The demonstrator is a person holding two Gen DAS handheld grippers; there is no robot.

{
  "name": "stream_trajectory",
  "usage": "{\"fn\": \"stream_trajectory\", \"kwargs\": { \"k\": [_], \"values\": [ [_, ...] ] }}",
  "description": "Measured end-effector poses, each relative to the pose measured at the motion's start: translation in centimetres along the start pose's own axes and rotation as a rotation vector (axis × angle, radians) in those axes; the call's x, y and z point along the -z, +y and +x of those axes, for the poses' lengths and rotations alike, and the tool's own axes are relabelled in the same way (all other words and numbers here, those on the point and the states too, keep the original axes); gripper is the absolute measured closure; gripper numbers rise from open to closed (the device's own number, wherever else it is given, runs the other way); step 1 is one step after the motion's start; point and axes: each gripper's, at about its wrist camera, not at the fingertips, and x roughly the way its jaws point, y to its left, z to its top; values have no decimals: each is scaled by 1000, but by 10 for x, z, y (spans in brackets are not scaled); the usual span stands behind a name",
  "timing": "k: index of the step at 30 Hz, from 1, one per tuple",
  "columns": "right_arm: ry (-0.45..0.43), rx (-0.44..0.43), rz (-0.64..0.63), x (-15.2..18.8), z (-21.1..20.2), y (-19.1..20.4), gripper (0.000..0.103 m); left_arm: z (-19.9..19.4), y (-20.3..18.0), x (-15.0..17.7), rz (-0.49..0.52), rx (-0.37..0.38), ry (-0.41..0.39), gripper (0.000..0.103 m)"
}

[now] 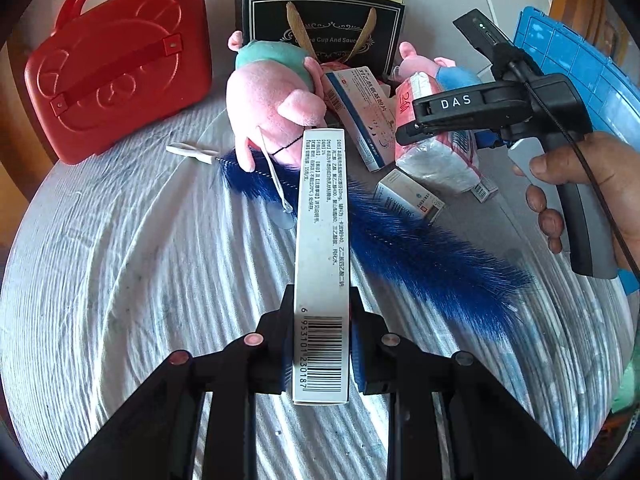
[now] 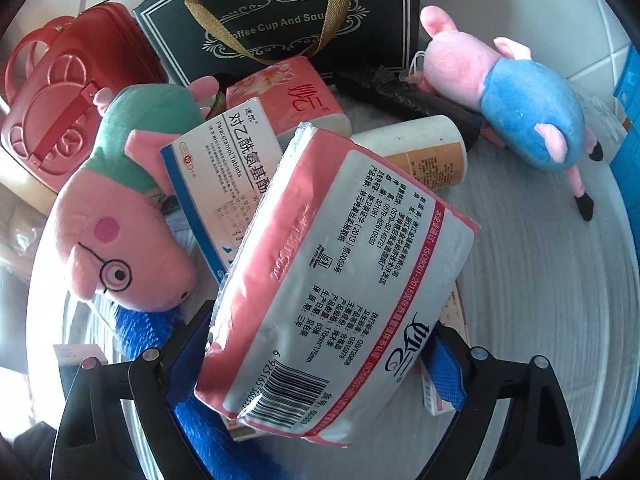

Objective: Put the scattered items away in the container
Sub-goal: 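Grasp the white medicine box with the left gripper while the right grasps the pink tissue pack, then lift the medicine box and tissue pack and carry both over the blue crate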

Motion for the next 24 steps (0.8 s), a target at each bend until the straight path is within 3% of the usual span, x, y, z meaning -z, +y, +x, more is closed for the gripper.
{"fn": "stream_trajectory", "kwargs": {
  "k": [10, 24],
  "values": [
    [-14, -19, -40, 40, -40, -3, 10, -28, -11, -2, -17, -40, -1, 81],
    [-41, -49, -64, 88, -127, -29, 10, -82, -38, -20, -40, -104, -19, 81]
  ]
}}
